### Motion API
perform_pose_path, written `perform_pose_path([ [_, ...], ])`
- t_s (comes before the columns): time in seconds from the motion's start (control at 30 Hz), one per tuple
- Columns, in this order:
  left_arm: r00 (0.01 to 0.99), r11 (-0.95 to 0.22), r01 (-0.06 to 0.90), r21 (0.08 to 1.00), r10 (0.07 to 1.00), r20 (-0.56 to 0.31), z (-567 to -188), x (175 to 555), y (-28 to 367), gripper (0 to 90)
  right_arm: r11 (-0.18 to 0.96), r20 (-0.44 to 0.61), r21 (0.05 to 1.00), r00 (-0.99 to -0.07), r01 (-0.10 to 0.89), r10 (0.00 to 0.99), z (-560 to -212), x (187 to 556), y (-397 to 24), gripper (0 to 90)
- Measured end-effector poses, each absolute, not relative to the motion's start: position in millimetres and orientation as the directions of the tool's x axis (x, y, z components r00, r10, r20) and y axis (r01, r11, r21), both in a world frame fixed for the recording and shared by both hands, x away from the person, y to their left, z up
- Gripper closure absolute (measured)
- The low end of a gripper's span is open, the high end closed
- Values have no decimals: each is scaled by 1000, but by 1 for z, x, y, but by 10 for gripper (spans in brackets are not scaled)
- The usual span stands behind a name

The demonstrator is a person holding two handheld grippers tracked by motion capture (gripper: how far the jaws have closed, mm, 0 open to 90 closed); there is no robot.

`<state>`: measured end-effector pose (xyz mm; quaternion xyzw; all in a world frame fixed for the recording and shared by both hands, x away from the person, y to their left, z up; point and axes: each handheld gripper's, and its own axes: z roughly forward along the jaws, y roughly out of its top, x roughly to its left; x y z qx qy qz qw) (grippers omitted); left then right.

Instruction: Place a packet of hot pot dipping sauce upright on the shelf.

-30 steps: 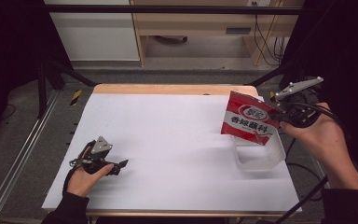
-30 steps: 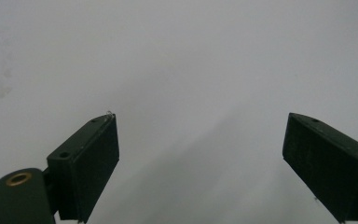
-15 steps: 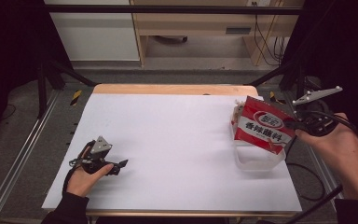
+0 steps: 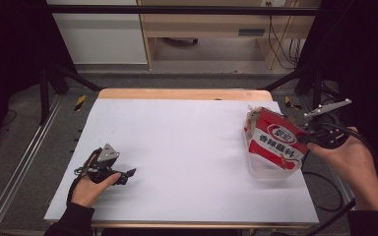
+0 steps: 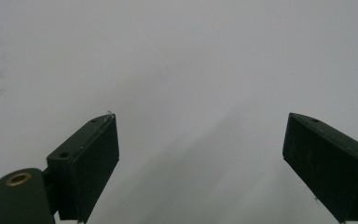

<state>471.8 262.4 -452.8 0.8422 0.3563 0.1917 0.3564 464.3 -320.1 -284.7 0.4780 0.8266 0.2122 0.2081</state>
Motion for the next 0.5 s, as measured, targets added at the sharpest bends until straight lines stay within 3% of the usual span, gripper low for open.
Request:
perform_pose_path([
  [0.5, 672, -495, 467, 733, 737, 69, -454, 472, 261, 106, 390, -88, 569, -417, 724, 904, -305, 475, -350, 889],
])
